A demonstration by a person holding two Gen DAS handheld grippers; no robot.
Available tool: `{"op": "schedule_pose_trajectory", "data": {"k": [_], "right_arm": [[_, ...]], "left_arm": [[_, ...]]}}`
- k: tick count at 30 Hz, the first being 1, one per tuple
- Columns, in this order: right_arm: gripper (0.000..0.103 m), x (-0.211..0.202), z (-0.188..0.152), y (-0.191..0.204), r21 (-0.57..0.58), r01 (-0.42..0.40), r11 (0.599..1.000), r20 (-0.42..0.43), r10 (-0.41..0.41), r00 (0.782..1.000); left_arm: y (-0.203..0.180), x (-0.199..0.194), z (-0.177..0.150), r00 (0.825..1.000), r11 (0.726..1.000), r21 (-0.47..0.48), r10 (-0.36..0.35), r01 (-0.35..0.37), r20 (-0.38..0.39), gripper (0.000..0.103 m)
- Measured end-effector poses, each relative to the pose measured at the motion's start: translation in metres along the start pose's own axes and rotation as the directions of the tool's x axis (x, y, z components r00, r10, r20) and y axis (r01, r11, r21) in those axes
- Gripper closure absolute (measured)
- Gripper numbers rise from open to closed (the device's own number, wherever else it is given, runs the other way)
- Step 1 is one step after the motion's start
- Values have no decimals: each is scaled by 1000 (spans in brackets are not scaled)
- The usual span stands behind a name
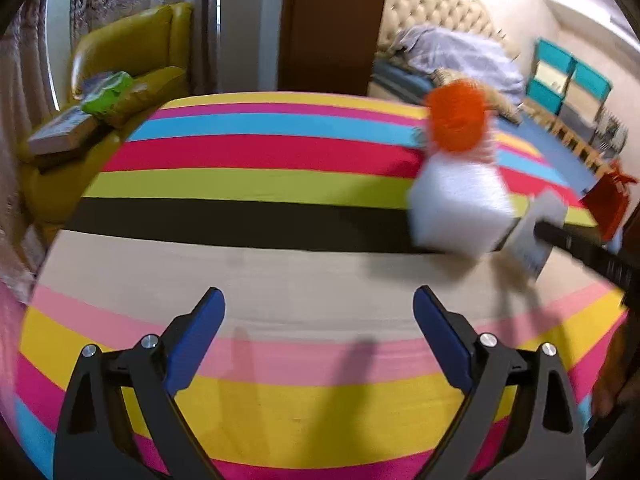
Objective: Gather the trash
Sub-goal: 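Grasp the crumpled white paper with the right tool while the left tool grasps a white foam cube, then carry the white paper and foam cube with both tools over the wastebasket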
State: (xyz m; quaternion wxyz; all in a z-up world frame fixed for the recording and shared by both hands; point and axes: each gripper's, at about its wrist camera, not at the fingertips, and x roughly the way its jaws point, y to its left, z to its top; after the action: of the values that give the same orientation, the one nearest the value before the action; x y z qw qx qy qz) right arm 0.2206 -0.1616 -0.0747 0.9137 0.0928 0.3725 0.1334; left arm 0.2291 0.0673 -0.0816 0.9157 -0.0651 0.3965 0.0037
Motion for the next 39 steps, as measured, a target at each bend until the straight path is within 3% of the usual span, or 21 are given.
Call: {"op": "schedule_pose_trajectory", "data": {"k": [4, 14, 15, 16, 21, 28, 39], "right_arm": [[78, -27, -16, -23, 29, 21, 999, 44, -23, 999], [78, -53, -36, -57, 75, 31, 997, 80, -37, 996], [78, -55, -38, -56, 71, 33, 997, 82, -38, 996], [78, -56, -39, -56, 68, 34, 997, 85, -40, 996], [78, -59, -43, -52, 55, 33, 998, 79, -37, 996], [78, -66, -55, -32, -12, 46, 999, 68, -45, 997], [78, -73, -71, 5, -97, -5, 995, 52, 10, 999]], "left_arm": [[-35, 9, 2, 998, 997, 42, -57, 58, -20, 11], [-99, 43, 37, 999, 998, 54, -43, 43, -11, 8], [-102, 46, 38, 999, 997, 59, -41, 42, -11, 17], [-104, 50, 39, 999, 997, 68, -44, 45, -20, 42], [-107, 37, 29, 997, 992, 101, -77, 79, -24, 41], [-92, -11, -18, 994, 985, 135, -112, 109, 16, 41], [-60, -60, -61, 991, 985, 165, -72, 52, 114, 41]]}}
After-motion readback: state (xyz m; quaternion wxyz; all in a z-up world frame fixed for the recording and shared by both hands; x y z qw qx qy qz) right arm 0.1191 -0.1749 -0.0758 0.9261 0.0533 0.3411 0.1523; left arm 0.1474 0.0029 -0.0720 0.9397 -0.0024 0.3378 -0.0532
